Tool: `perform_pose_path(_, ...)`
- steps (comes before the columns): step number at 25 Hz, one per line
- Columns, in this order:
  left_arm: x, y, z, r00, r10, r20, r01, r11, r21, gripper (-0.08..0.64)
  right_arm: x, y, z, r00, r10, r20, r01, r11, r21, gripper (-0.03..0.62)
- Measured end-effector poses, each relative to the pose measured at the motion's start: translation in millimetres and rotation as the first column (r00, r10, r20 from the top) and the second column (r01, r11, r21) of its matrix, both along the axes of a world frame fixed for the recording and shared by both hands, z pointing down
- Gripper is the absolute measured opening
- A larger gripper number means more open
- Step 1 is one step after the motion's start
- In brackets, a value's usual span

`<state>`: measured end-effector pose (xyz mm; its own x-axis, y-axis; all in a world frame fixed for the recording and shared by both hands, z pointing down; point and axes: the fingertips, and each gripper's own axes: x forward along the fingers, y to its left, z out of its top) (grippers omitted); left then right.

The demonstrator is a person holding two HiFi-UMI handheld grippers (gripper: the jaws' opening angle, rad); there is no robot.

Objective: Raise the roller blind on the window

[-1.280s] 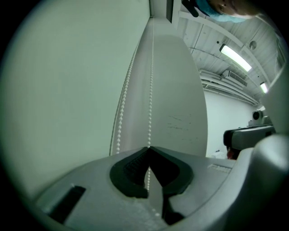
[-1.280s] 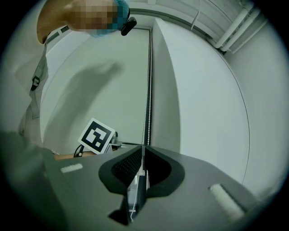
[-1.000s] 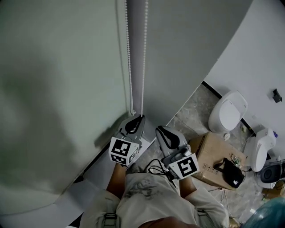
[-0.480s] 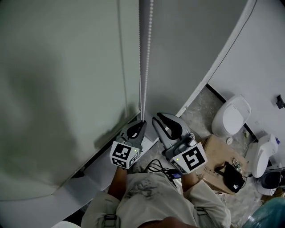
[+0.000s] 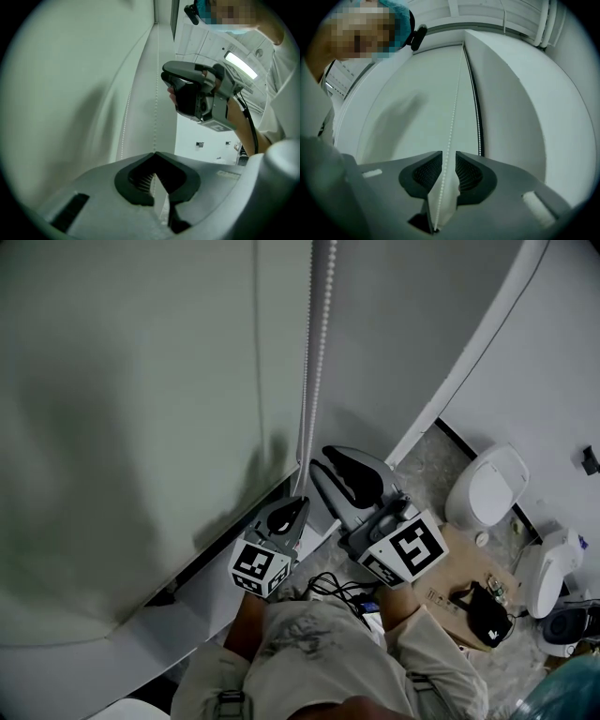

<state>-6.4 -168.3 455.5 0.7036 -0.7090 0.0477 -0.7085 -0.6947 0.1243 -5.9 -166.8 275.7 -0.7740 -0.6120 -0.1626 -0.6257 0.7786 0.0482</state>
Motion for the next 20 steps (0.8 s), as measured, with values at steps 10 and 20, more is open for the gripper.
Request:
perform_pose_path(10,6.4,15.2,2.7,1.000,0.013,-0.013,-0.013,1.000,0.003,0.009,-11.3,-1.6,-11.9,1.000,-0.025,0.002,0.025,1.000,0.014,0.015)
perform_pose_path(20,-0.9,16.7,18.7,1.000,0.017,-0.021,-0.017,1.000,0.005,0.009,-11.2,5.9,4.5,0.997,0.046,-0.067,-0.037,0.991,0.128,0.012)
